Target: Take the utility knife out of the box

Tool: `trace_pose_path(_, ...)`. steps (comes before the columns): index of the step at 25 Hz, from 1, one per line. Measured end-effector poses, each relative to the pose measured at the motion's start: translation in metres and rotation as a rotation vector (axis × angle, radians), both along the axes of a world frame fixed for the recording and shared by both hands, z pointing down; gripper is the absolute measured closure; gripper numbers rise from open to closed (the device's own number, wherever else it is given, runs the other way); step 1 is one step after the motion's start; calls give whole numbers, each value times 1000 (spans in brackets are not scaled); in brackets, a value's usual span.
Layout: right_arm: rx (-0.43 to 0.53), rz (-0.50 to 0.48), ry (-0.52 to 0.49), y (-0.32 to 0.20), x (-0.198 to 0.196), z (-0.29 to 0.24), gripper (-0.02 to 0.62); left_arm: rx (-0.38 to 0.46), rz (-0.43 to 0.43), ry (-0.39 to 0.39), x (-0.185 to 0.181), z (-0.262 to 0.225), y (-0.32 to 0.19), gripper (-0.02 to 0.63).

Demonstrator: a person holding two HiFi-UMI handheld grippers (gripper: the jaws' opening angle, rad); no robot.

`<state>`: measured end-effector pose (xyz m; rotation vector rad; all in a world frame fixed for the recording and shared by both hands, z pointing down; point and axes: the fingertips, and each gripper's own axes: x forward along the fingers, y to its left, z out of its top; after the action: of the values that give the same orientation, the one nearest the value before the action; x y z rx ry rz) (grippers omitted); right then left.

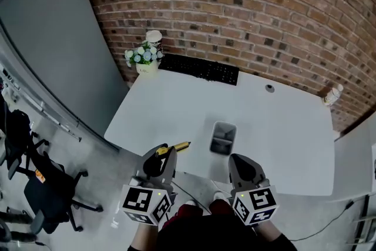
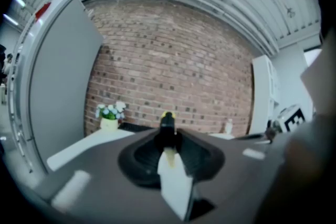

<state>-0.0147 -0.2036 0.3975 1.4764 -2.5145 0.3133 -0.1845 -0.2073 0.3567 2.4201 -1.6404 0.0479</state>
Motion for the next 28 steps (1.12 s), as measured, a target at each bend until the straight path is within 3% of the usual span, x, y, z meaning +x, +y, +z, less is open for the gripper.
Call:
trace_pose_path(11,-3,-162,-5,0,-35,2,588,-7,-165,0,-34,2,29,531)
trace_pose_path(28,-21,-396,-4,3,-76,5,588,-71,-367,-11,-56,17,73,531)
